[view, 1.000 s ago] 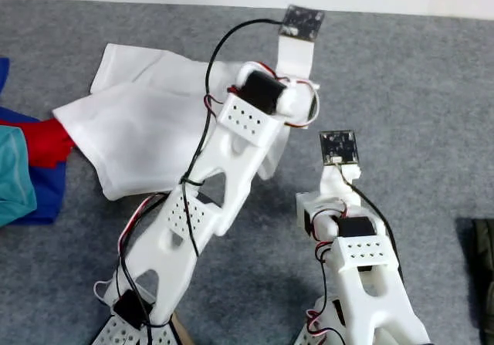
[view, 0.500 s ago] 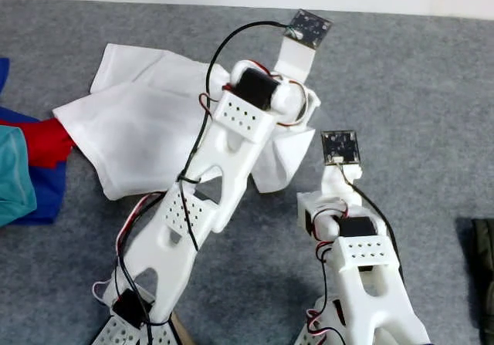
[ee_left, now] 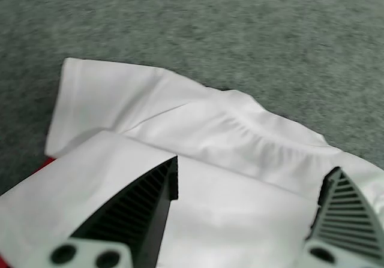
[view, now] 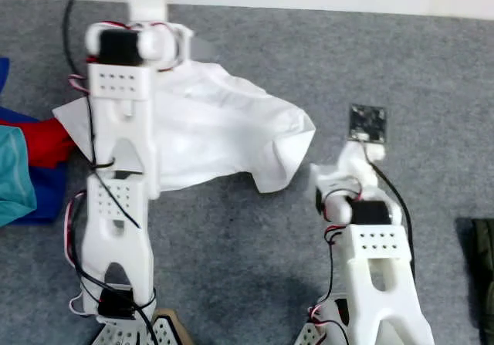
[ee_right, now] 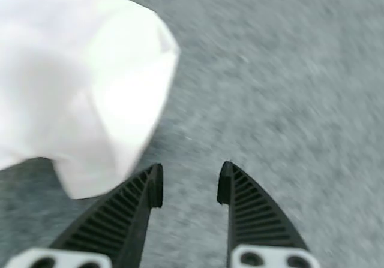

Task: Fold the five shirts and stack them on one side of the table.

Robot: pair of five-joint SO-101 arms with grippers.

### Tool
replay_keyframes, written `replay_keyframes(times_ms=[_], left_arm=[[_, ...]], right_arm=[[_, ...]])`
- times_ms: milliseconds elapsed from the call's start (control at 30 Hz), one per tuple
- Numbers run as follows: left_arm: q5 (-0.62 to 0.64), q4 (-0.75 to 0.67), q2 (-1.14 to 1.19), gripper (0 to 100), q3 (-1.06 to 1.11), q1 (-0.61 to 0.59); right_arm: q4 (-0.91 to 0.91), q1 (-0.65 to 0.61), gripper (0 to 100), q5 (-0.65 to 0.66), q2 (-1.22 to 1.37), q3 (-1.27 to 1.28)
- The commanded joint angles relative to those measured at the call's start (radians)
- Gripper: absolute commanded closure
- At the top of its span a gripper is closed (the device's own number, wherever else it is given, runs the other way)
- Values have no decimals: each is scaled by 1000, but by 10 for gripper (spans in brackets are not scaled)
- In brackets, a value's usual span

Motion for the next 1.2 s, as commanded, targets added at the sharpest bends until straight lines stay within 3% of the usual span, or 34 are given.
replay_keyframes(times_ms=[0, 200, 400, 733, 1167], left_arm=[[-2, 11, -177, 632, 186, -28], [48, 6, -483, 632, 651, -30], [94, 5, -680, 632, 980, -73], [92, -83, -707, 632, 1316, -176], [89, -256, -711, 632, 1570, -176]], right_arm=[[7, -104, 836, -12, 5, -94], [4, -136, 836, -9, 295, -300], [-19, -151, 836, -5, 545, -486], [-199, -219, 836, 51, 702, -507], [-297, -183, 836, 152, 842, -507]])
